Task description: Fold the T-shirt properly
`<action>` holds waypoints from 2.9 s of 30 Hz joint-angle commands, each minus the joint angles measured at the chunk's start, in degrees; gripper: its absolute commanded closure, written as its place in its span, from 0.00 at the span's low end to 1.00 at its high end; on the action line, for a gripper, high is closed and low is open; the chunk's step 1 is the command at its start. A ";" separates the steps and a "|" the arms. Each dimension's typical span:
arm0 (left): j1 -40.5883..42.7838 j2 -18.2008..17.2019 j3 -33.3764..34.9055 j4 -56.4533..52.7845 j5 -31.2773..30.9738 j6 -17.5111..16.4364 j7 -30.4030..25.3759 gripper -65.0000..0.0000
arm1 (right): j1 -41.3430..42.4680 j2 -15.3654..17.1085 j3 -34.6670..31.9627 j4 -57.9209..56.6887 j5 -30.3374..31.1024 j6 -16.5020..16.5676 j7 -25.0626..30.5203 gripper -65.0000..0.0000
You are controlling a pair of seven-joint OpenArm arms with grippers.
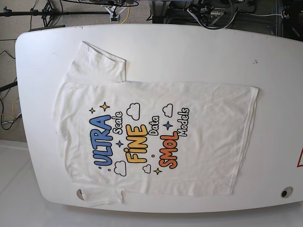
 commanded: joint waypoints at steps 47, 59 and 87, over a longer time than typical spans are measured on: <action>33.34 -13.78 1.19 49.40 -3.83 0.10 4.86 1.00 | -35.27 10.39 -0.19 43.20 -0.76 -0.53 2.28 1.00; 41.16 -14.22 0.44 58.72 -4.23 -0.11 3.72 1.00 | -43.82 11.85 2.84 56.07 -0.75 -0.64 1.67 1.00; 63.90 -15.93 -11.10 98.45 -9.01 -1.23 5.68 1.00 | -64.90 13.04 17.55 98.47 7.25 -0.47 -1.40 1.00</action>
